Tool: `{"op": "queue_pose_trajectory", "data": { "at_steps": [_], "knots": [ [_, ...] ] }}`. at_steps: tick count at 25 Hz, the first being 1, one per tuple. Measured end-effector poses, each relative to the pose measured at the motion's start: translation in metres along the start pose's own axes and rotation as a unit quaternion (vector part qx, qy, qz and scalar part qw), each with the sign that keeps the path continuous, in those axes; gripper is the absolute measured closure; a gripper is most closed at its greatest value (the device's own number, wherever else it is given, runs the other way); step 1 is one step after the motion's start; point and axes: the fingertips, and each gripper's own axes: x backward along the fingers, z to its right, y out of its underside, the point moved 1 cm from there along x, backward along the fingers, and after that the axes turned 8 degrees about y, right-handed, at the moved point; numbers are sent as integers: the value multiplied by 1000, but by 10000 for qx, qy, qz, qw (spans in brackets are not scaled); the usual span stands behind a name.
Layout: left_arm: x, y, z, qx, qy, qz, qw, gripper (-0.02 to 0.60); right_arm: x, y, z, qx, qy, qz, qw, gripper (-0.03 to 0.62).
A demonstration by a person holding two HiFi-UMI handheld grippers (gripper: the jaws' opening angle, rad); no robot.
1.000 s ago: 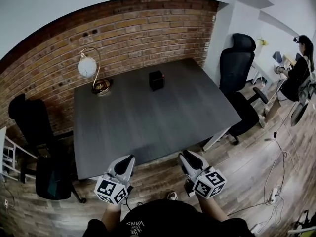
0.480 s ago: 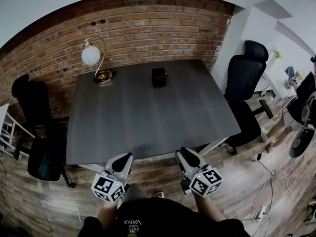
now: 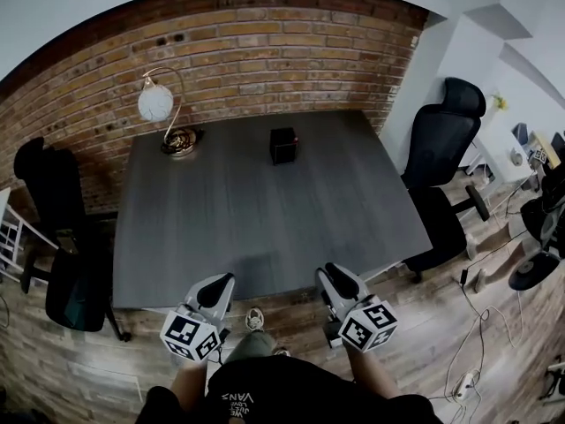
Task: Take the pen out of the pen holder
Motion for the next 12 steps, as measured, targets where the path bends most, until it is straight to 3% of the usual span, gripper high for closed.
{"op": "queue_pose_trajectory", "data": {
  "at_steps": [12],
  "knots": [
    [-81,-54,-70,-235,522,147,9983,526,-84,-39,31,43,334,179,9993,510]
  ]
}}
